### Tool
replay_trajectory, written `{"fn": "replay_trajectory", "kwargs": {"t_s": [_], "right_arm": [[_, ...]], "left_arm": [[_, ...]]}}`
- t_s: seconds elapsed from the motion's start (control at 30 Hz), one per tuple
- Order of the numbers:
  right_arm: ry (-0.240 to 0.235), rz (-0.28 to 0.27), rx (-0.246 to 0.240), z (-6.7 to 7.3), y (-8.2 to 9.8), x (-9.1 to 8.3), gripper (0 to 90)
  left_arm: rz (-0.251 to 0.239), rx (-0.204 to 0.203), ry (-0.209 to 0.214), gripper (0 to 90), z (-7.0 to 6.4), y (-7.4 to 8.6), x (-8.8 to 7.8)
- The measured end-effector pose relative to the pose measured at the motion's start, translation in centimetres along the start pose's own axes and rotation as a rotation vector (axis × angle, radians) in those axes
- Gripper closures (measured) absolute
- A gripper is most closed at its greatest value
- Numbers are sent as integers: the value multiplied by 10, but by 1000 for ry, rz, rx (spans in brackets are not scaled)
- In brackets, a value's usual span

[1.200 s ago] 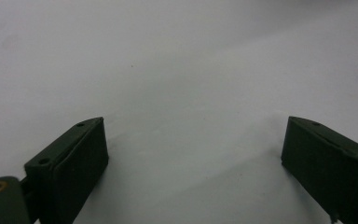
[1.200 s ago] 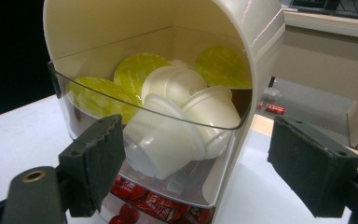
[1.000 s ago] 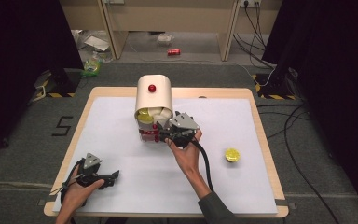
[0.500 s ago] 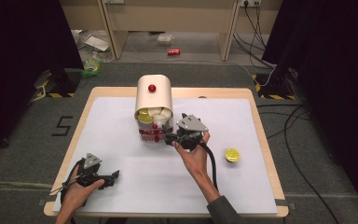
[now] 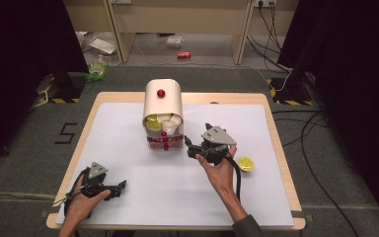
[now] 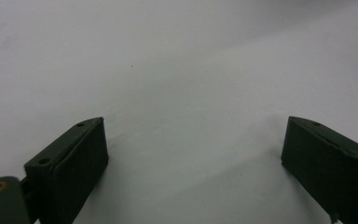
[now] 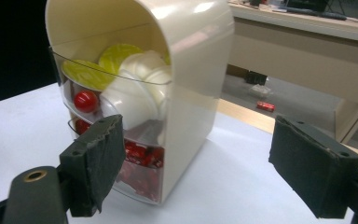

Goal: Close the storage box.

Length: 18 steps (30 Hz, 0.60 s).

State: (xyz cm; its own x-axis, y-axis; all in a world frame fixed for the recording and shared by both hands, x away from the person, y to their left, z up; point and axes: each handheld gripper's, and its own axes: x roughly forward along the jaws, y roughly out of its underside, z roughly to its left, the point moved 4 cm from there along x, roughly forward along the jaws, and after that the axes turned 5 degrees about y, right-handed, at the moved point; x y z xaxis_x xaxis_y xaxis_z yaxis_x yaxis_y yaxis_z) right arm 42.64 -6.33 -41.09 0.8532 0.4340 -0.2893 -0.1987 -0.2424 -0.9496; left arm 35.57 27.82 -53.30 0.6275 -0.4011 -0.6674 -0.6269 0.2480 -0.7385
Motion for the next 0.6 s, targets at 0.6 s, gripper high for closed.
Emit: {"fn": "replay_trajectory", "kwargs": {"t_s": [0.6], "right_arm": [[56,-2,42,-33,15,-29,184]], "left_arm": [[-1,0,0,62,0,0,0]]}}
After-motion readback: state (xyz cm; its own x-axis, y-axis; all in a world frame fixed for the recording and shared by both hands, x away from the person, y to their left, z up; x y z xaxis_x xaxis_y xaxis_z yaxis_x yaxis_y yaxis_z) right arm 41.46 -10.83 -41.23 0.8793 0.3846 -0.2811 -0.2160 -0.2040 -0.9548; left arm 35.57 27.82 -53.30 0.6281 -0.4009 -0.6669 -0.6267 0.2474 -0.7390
